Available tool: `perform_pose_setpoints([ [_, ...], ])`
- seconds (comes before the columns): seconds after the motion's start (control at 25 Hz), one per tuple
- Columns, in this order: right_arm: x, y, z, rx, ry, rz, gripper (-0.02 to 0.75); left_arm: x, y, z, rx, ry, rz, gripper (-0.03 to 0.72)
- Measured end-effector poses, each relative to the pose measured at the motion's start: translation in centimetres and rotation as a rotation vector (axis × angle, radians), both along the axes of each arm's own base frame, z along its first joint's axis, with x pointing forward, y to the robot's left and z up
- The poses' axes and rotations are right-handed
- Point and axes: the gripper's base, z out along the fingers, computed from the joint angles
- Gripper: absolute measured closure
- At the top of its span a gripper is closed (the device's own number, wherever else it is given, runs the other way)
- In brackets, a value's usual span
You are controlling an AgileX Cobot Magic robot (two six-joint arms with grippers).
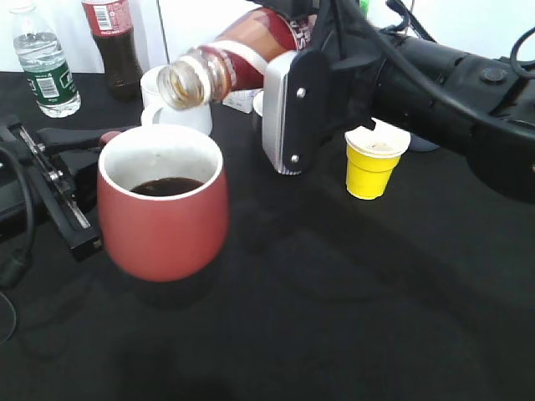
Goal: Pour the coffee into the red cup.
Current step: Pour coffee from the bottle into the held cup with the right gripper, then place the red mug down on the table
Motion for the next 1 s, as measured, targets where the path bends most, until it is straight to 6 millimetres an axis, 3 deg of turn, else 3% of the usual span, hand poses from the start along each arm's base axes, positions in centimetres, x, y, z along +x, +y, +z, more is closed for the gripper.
perform_pose_setpoints([
  [0.2,0.0,0.0,0.0,0.131,0.146,0.002,0.209,0.1,0.0,0.0,-0.005,0.001,0.009,0.640],
  [0.48,0.0,0.0,0.0,0.703,0.786,0.009,0.209,0.6,0.6,0.3,-0.052,0.016,0.093,0.639],
  [0.64,0.0,0.0,0.0,0.816,0.911,0.011,0.209,1.6,1.7,0.6,-0.105,0.004,0.252,0.639],
  [0.72,0.0,0.0,0.0,0.820,0.917,0.010,0.209,2.2,3.0,0.7,-0.109,-0.015,0.358,0.639],
  [1.0,0.0,0.0,0.0,0.822,0.921,0.009,0.209,5.7,10.7,1.8,-0.115,-0.083,0.685,0.639],
])
